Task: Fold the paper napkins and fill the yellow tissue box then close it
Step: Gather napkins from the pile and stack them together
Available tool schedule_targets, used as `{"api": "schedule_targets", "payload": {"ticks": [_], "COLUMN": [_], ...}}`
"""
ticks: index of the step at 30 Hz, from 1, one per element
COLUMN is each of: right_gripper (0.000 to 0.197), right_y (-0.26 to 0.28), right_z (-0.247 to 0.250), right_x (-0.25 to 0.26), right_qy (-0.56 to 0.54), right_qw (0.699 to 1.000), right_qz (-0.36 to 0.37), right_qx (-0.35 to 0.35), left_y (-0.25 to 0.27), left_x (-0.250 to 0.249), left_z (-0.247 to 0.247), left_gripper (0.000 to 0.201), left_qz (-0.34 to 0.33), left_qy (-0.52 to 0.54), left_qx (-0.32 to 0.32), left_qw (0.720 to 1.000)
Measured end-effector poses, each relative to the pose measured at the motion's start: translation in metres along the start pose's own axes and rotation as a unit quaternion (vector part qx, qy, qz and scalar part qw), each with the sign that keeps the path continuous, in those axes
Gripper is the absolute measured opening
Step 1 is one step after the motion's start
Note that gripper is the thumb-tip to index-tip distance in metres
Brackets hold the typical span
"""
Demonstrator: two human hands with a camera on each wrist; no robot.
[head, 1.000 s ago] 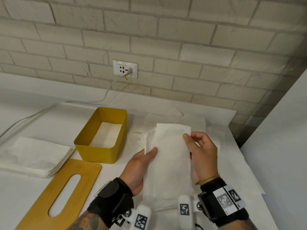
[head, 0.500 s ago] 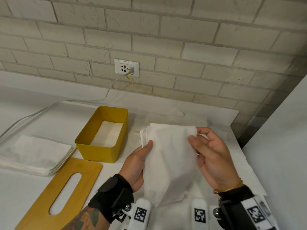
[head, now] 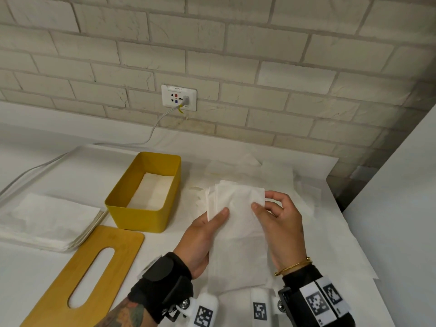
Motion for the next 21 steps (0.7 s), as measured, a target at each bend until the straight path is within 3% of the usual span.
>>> {"api": "schedule_targets", "payload": {"ticks": [6, 10, 12, 15, 18, 21], "right_gripper": [0.022, 0.044, 0.033, 0.011, 0.008, 0.016], "right_y": [-0.005, -0.007, -0.005, -0.003, -0.001, 0.003], "right_z": [0.011, 0.013, 0.01, 0.011, 0.014, 0.021], "right_x": [0.003, 0.005, 0.006, 0.004, 0.003, 0.011], "right_qy": [-0.04, -0.079, -0.075, -0.063, -0.085, -0.178], "right_qw": [0.999, 0.989, 0.99, 0.998, 0.996, 0.983], "right_qz": [-0.02, -0.089, -0.071, -0.002, 0.018, -0.006], "right_qx": [-0.016, 0.083, 0.1, 0.031, 0.006, 0.052], "left_y": [-0.001, 0.001, 0.001, 0.003, 0.003, 0.002], "left_x": [0.001, 0.001, 0.002, 0.002, -0.002, -0.008], "left_z": [0.007, 0.008, 0.006, 0.003, 0.008, 0.016], "left_gripper": [0.042, 0.04, 0.04, 0.042, 0.044, 0.046], "left_qz": [0.003, 0.014, 0.022, 0.03, 0.024, 0.013], "left_qy": [0.002, 0.014, 0.017, 0.03, 0.039, 0.024], "left_qx": [-0.006, 0.004, 0.009, 0.002, -0.03, -0.053], "left_qw": [1.0, 1.0, 1.0, 0.999, 0.998, 0.998]}}
Point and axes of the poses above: each hand's wrist, its own y-axis away from the middle knuckle, its own z-axis out of the back of the hand, x = y × z, the point moved 3 cm from there along -y, towards the middle knuckle, and after that the axes turned 1 degree about -y, right-handed, at the moved point
